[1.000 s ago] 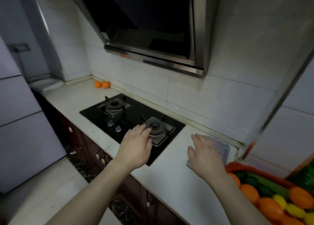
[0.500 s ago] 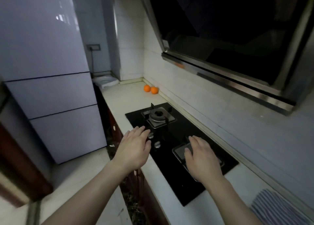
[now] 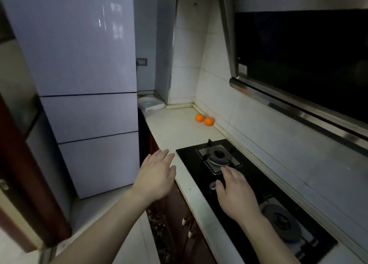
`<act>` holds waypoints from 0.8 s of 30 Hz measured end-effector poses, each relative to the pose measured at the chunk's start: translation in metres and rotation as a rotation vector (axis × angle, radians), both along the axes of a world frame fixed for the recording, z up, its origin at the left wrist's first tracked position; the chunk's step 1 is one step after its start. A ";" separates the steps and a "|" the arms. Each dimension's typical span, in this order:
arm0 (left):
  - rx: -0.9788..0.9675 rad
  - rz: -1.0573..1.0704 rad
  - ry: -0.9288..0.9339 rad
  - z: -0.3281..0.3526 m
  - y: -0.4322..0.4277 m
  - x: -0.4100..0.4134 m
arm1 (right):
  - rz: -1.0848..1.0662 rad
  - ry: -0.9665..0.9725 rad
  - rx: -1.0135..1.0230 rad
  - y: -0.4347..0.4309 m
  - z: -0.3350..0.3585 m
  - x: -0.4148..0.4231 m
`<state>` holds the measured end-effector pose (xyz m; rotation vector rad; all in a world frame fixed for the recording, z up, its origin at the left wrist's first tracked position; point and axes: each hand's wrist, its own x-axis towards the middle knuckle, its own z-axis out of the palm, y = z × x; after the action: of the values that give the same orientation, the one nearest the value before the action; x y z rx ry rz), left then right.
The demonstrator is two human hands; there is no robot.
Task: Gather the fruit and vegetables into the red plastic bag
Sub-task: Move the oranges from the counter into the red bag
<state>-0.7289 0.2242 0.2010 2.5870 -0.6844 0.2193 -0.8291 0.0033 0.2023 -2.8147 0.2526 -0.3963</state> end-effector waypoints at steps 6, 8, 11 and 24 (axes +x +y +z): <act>0.013 -0.056 0.010 -0.002 0.051 0.076 | -0.053 0.012 0.004 0.053 -0.002 0.063; 0.018 -0.083 0.004 0.002 0.061 0.098 | -0.078 0.004 -0.001 0.063 0.001 0.078; 0.021 -0.099 -0.025 0.011 0.066 0.131 | -0.114 -0.024 -0.008 0.068 0.009 0.104; 0.068 -0.145 -0.048 0.005 0.040 0.297 | -0.144 -0.062 0.051 0.043 -0.003 0.282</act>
<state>-0.4319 0.2645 0.2058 2.5888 -0.9079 0.2154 -0.5470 0.0461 0.1993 -2.7379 0.4472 -0.5008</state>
